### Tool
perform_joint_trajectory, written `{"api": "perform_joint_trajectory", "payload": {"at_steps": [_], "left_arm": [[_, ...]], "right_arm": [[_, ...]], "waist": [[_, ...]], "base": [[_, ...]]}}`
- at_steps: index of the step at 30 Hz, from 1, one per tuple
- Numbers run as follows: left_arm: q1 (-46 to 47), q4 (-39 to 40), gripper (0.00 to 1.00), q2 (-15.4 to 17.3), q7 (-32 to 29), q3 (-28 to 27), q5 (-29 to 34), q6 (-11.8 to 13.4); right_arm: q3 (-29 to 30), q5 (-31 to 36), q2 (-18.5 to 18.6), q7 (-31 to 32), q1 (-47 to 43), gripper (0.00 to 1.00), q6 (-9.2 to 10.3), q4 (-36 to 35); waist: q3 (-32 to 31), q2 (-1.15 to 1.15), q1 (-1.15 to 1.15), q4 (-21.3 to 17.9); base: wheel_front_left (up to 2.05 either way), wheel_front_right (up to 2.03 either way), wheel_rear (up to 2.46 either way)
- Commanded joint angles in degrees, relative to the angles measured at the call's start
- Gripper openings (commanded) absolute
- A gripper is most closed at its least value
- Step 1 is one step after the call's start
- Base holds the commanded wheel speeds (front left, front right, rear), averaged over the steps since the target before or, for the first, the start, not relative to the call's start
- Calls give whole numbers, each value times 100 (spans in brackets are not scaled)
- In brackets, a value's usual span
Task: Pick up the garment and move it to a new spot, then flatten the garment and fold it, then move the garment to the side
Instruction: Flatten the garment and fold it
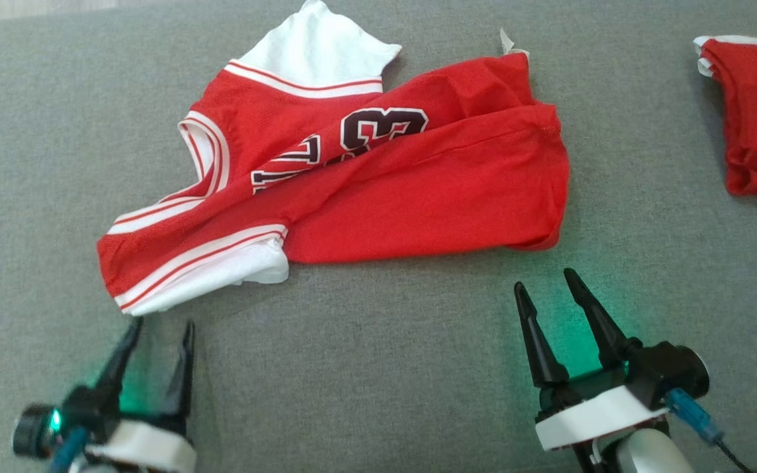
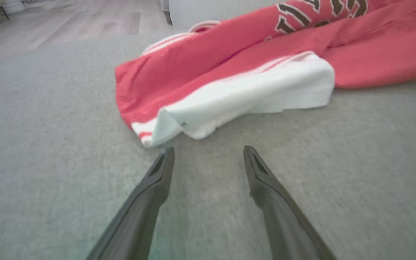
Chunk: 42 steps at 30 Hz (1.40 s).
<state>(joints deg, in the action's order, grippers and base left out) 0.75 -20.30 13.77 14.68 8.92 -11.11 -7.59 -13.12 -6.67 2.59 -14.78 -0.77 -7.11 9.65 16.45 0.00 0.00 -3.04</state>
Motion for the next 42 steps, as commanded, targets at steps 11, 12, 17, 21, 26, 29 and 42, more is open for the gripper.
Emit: {"api": "perform_joint_trajectory", "payload": {"at_steps": [11,12,17,21,26,29,42], "left_arm": [[692,-256,100,128,31,-311,142,10],[713,-266,100,134,31,-293,158,10],[793,-279,96,183,31,-142,156,10],[852,-221,0,283,31,83,148,10],[825,-24,0,322,31,133,206,10],[761,287,0,315,31,115,268,10],[254,2240,0,474,31,-19,431,10]], "right_arm": [[-140,19,29,-22,190,100,-37,-156],[-138,26,29,-22,188,100,-37,-159],[-134,55,29,-22,188,100,-37,-156],[-119,78,29,-22,190,100,-37,-158],[-77,84,29,-22,148,100,-37,-161],[-52,88,29,-22,118,100,-37,-157],[144,223,29,-22,94,100,-37,-214]], "waist": [[125,0,0,-29],[131,0,0,-29],[155,0,0,-24],[174,0,0,-9],[127,0,0,65],[57,0,0,167],[-260,0,0,754]], "base": [[0,0,0],[0,0,0],[0,0,0],[0,0,0],[0,0,0],[0,0,0],[0,0,0]]}}
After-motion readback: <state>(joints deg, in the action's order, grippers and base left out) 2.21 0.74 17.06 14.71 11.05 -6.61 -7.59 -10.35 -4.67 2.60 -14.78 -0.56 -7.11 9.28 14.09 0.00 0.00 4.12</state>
